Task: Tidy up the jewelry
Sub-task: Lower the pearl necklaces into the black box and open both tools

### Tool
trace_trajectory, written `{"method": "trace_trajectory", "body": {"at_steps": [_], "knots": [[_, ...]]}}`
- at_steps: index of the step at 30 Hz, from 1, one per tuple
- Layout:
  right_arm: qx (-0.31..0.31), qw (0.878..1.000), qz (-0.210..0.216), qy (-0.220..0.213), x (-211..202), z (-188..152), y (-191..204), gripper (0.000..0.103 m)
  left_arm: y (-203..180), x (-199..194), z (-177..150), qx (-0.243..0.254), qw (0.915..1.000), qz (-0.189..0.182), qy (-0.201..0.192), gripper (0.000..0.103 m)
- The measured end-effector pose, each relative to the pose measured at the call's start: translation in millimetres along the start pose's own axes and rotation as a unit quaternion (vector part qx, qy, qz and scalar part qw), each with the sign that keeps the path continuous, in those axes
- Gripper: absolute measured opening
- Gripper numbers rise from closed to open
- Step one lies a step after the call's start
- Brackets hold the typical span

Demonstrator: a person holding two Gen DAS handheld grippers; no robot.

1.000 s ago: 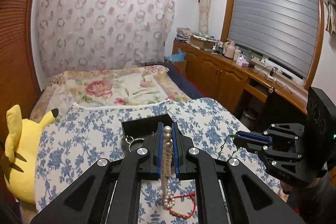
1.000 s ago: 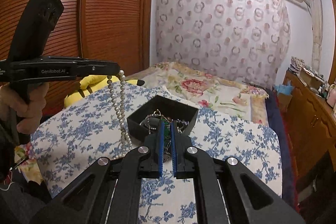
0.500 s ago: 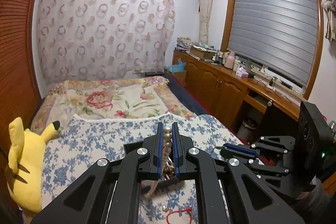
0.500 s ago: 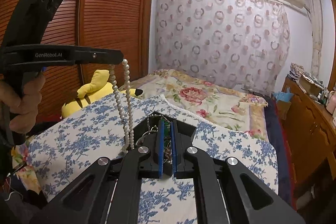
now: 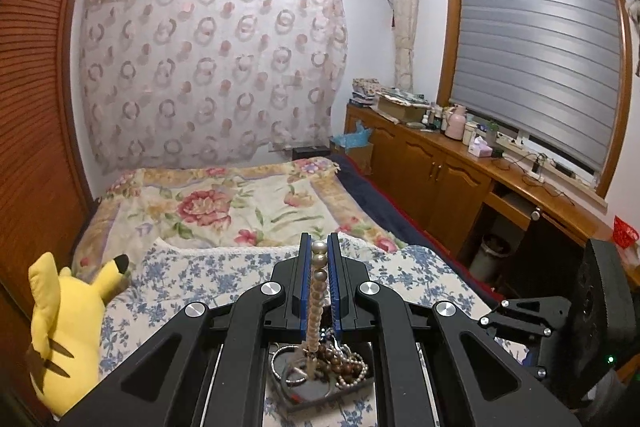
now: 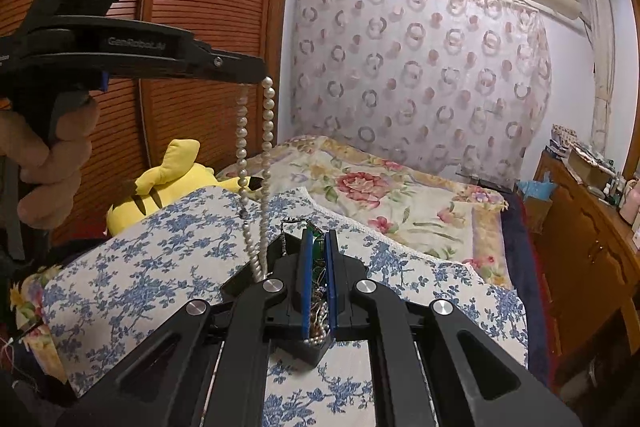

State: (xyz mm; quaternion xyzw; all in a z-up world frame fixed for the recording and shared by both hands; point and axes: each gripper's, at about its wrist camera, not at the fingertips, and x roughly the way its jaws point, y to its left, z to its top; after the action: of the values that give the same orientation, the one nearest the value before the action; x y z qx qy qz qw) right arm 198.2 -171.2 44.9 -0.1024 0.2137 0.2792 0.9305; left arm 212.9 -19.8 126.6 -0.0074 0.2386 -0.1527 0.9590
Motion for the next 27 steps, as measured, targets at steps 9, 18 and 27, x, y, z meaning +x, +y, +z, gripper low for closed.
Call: {"method": "trace_trajectory", "body": {"at_steps": [9, 18, 27], "knots": [[0.002, 1.0, -0.002, 0.021, 39.5, -1.3, -5.1, 0.007, 9.4, 40.4, -20.4, -0.006, 0.9994, 0.008, 0.034, 0.007], [0.031, 0.997, 0.012, 0.063, 80.1, -24.0, -9.7, 0.007, 31.4, 72.9, -69.6, -0.037, 0.9959, 0.004, 0.083, 0.007], [0.049, 0.995, 0.024, 0.088, 94.4, -44.3, -10.1, 0.008, 35.5, 81.2, -103.2, -0.036, 0.9934, 0.008, 0.109, 0.007]]}}
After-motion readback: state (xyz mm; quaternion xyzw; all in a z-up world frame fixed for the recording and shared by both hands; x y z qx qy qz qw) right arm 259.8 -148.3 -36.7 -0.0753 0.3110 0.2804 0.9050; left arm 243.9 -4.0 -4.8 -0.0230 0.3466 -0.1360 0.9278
